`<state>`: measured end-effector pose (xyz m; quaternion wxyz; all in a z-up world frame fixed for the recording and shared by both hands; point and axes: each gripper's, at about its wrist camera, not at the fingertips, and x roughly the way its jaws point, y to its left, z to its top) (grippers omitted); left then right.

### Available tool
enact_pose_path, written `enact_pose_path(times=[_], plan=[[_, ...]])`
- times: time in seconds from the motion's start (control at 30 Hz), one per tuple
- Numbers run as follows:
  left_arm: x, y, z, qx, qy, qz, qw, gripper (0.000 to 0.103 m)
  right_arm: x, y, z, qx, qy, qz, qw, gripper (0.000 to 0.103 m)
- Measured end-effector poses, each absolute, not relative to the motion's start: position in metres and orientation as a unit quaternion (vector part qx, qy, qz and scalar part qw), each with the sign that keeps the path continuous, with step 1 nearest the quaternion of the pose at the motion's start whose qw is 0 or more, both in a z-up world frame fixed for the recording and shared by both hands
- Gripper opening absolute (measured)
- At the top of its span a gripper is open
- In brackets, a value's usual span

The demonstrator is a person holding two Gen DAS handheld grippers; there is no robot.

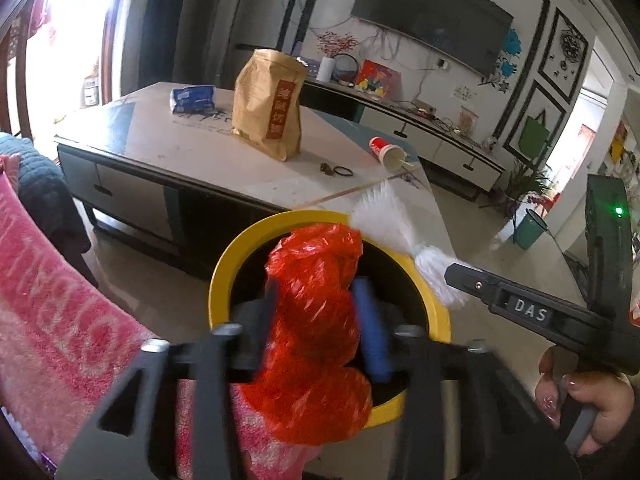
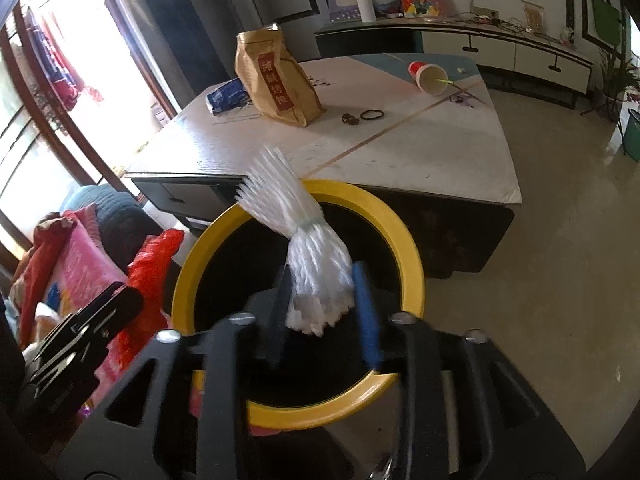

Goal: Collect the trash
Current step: 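Open both grippers to drop the red bag and mesh sleeve into the bin, then move both grippers back to the trash pile on the blanket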

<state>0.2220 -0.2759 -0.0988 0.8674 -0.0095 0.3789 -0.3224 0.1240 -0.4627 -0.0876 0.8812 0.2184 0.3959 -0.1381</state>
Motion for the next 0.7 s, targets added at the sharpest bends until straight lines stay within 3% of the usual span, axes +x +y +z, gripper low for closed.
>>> enact_pose_path(times=[0.03,0.17,0.3,0.7], plan=[[0.222,-0.274,-0.098,-0.015,0.378,-0.323,0.868,0.062,0.123,-0.463,-0.087,0.219,0.393,-0.144,0.881,0.042],[0.217,-0.263,-0.087,-0.039,0.363,-0.321,0.874,0.087,0.121,-0.460,-0.085,0.209,0.388,-0.145,0.886,0.047],[0.207,-0.251,-0.071,-0.048,0.342,-0.317,0.884,0.095,0.120,-0.449,-0.078,0.196,0.381,-0.135,0.894,0.048],[0.184,-0.203,-0.046,-0.061,0.314,-0.270,0.908,0.096,0.114,-0.398,-0.044,0.121,0.335,-0.090,0.930,0.062]])
